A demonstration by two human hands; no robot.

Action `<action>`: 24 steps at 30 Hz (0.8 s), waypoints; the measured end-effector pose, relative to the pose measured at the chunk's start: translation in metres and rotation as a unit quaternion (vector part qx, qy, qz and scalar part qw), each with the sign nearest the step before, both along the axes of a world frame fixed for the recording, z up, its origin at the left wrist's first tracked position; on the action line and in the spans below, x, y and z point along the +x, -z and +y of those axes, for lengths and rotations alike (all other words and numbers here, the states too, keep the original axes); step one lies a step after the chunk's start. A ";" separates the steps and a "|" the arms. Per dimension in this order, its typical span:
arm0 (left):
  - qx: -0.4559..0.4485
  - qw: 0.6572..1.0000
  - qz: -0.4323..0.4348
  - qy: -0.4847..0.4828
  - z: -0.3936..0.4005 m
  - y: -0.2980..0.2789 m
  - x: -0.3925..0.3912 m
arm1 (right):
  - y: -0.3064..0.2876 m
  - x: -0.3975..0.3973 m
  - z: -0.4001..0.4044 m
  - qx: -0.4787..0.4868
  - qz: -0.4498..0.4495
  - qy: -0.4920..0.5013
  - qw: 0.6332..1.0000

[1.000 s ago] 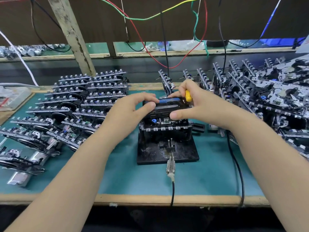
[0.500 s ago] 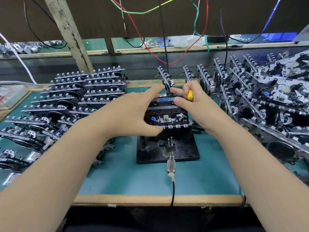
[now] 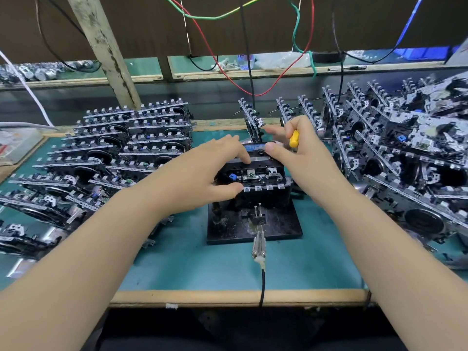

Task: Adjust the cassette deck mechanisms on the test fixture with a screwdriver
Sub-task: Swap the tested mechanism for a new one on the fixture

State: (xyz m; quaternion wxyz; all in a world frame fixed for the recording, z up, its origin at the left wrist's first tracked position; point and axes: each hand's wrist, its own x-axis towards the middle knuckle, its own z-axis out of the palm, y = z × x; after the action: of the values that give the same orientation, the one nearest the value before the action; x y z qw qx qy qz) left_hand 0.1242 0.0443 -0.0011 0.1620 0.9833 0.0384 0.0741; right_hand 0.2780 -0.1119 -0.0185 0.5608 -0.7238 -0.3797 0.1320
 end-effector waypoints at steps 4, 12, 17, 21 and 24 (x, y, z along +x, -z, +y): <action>0.016 0.999 -0.020 -0.021 -0.002 0.008 -0.005 | -0.004 -0.013 -0.019 0.071 -0.048 0.038 0.996; 0.018 0.995 -0.064 -0.068 -0.021 0.031 -0.020 | 0.008 -0.034 -0.034 0.027 -0.144 0.033 0.989; -0.081 0.979 -0.131 -0.134 -0.044 0.049 -0.015 | 0.011 -0.037 -0.034 0.024 -0.165 0.042 0.985; -0.176 0.948 -0.206 -0.167 -0.051 0.061 -0.005 | 0.014 -0.037 -0.035 0.018 -0.167 0.053 0.984; -0.236 0.927 -0.230 -0.179 -0.053 0.067 0.000 | 0.015 -0.041 -0.037 0.018 -0.157 0.056 0.986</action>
State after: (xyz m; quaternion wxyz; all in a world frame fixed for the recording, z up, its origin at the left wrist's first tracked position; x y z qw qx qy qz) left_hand 0.1240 -0.0087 -0.0676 0.3776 0.8494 0.1915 0.3151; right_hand 0.2374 -0.1487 -0.0338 0.5139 -0.7452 -0.4243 -0.0215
